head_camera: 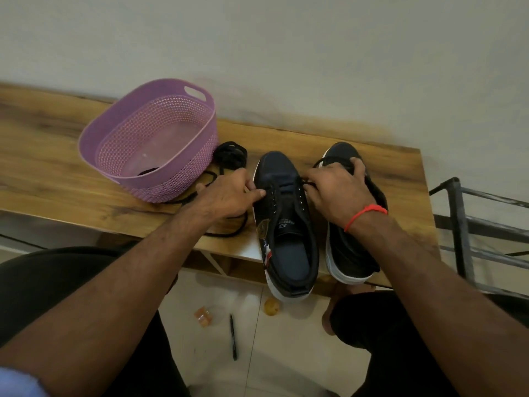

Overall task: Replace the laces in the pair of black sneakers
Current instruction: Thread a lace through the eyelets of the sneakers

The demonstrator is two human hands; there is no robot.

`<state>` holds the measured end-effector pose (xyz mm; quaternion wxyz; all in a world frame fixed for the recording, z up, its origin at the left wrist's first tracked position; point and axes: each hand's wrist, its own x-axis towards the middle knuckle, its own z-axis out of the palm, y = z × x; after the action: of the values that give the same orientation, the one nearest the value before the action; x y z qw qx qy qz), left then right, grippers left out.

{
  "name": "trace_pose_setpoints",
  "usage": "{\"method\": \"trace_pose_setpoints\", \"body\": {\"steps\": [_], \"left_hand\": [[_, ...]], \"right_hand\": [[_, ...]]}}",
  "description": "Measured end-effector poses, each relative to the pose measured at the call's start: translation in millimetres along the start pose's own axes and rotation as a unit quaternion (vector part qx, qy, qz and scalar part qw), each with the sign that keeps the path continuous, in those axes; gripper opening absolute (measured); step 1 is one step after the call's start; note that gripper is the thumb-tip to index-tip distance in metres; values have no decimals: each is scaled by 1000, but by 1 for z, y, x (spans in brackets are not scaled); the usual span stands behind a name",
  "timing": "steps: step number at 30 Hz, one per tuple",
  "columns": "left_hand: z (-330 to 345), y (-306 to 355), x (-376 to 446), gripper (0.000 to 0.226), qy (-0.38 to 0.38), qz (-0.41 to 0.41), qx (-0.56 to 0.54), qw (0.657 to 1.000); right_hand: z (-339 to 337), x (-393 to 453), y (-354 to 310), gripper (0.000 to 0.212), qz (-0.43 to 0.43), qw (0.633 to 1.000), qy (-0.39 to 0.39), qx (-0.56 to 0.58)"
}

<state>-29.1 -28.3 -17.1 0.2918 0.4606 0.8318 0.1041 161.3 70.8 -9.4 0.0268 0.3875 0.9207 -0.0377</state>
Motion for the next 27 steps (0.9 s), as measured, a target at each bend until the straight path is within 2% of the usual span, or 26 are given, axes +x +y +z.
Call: {"method": "trace_pose_setpoints", "body": {"steps": [4, 6, 8, 11, 13, 15, 17, 21, 23, 27], "left_hand": [[-11, 0, 0, 18, -10, -2, 9, 1000], [-17, 0, 1, 17, -19, 10, -4, 1000], [-23, 2, -1, 11, -32, 23, -83, 996], [-32, 13, -10, 16, -54, 39, -219, 974], [-40, 19, -16, 23, -51, 72, -242, 966], [-50, 26, -24, 19, -45, 100, -268, 957], [-61, 35, -36, 24, -43, 121, -296, 946], [-82, 51, -65, 41, -39, 140, -355, 924], [-92, 61, -78, 45, -38, 146, -381, 912], [-116, 81, -105, 47, -25, 155, -421, 893]], "right_hand": [[-10, 3, 2, 28, 18, 1000, -6, 14], [-13, 5, 5, 22, 12, 997, -1, 80], [-19, 7, 6, 18, 0, 983, 12, 182], [-31, 8, 2, 12, 16, 936, -10, 350], [-39, 7, 0, 14, 31, 901, -20, 431], [-48, 2, -1, 19, 42, 862, -32, 504], [-58, -3, -2, 21, 54, 822, -29, 566], [-89, -16, -6, 30, 65, 766, 0, 639], [-107, -25, -8, 28, 53, 753, 9, 656], [-147, -45, -16, 27, 40, 750, 38, 659]]}}
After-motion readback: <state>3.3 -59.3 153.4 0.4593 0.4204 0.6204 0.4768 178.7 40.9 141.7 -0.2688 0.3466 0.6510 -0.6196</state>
